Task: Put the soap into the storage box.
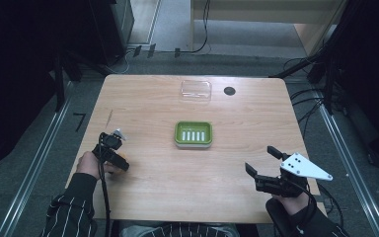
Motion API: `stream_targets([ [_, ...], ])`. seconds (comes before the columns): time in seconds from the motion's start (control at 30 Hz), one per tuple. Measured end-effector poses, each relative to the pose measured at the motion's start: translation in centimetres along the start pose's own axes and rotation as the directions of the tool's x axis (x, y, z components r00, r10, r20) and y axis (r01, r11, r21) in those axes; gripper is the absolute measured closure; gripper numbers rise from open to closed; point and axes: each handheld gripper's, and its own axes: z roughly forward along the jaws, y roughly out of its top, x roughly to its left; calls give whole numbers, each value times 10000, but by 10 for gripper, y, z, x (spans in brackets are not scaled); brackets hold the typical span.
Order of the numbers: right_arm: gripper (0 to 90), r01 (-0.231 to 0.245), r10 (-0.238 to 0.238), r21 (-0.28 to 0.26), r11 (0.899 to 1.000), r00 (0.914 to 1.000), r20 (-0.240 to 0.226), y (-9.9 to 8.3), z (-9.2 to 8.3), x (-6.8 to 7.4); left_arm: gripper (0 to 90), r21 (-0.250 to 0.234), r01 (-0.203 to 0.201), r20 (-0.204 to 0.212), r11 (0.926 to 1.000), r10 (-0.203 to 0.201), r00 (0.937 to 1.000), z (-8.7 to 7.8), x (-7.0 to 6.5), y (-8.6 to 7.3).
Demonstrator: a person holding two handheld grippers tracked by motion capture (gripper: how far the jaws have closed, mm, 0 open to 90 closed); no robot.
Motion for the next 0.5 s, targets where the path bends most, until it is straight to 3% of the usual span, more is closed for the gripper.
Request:
stream_targets([
  [0.5, 135, 3, -3, 7, 10000, 10000, -8, 0, 0, 0, 259, -171, -393, 52, 9991, 394, 9992, -9, -8, 3],
])
